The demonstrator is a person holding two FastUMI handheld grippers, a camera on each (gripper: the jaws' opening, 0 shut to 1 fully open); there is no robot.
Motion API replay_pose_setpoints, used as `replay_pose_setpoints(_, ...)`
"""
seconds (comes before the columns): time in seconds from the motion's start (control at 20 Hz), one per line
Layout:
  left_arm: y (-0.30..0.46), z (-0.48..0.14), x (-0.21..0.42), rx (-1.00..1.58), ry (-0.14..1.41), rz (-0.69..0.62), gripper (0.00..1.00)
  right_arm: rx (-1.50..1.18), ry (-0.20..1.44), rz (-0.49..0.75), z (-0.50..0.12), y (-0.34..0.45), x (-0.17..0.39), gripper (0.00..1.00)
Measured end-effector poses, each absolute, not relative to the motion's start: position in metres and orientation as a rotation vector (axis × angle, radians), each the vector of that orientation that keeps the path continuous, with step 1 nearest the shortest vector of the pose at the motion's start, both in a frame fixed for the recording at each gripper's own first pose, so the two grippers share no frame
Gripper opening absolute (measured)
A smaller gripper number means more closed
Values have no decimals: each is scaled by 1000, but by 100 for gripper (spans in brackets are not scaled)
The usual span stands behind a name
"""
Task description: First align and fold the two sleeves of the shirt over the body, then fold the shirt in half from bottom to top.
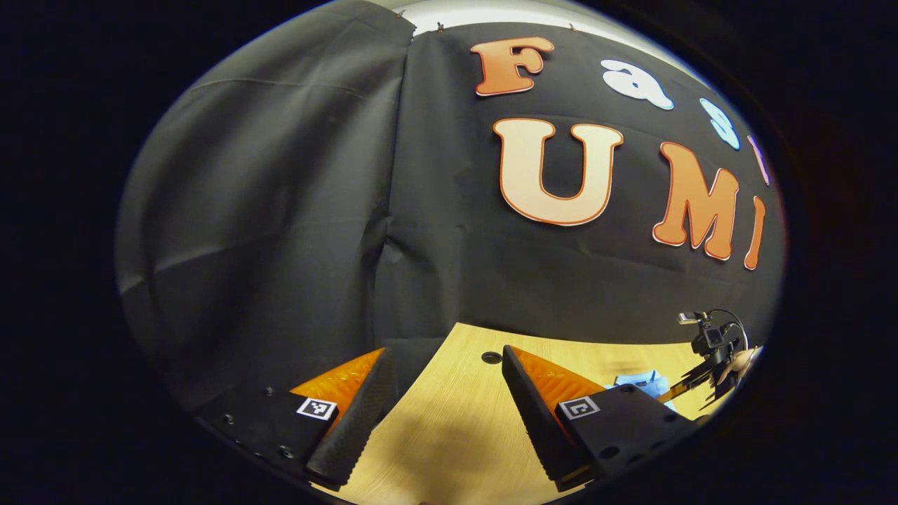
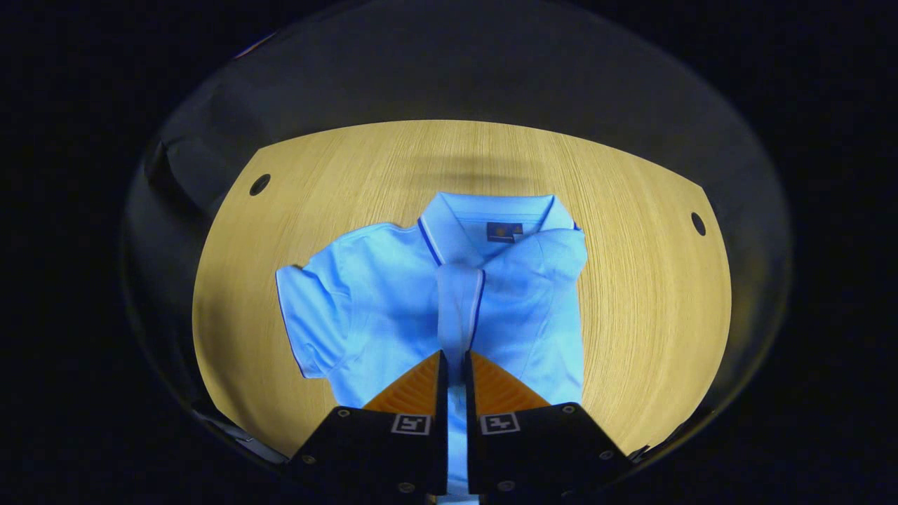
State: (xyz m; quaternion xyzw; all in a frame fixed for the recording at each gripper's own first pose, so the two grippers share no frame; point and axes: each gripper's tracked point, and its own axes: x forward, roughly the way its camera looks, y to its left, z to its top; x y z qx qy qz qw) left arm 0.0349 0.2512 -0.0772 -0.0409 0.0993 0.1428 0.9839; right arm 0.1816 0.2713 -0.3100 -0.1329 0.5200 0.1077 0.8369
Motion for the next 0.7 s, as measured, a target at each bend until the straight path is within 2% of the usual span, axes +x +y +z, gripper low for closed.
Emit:
replay_pose_setpoints(0.15, 244, -79, 36, -93, 212, 280, 99, -250, 1092, 264, -306, 281, 177, 24)
replay_pose_setpoints(0.2, 240, -80, 38, -98, 219, 276, 99, -239, 1087, 271, -303, 282, 174, 43)
replay_pose_setpoints(0.25, 235, -83, 39, -102, 226, 271, 99, -228, 1083, 277, -301, 283, 172, 52)
replay_pose_setpoints(0.35, 224, -88, 45, -113, 243, 252, 99, -216, 1049, 277, -293, 280, 171, 85)
replay_pose_setpoints(0.4, 217, -90, 48, -118, 252, 243, 97, -220, 1028, 280, -288, 279, 170, 94)
replay_pose_setpoints(0.5, 205, -97, 52, -121, 273, 225, 99, -234, 979, 279, -275, 273, 171, 99)
replay_pose_setpoints(0.7, 176, -109, 66, -125, 307, 189, 99, -204, 907, 282, -246, 262, 166, 98)
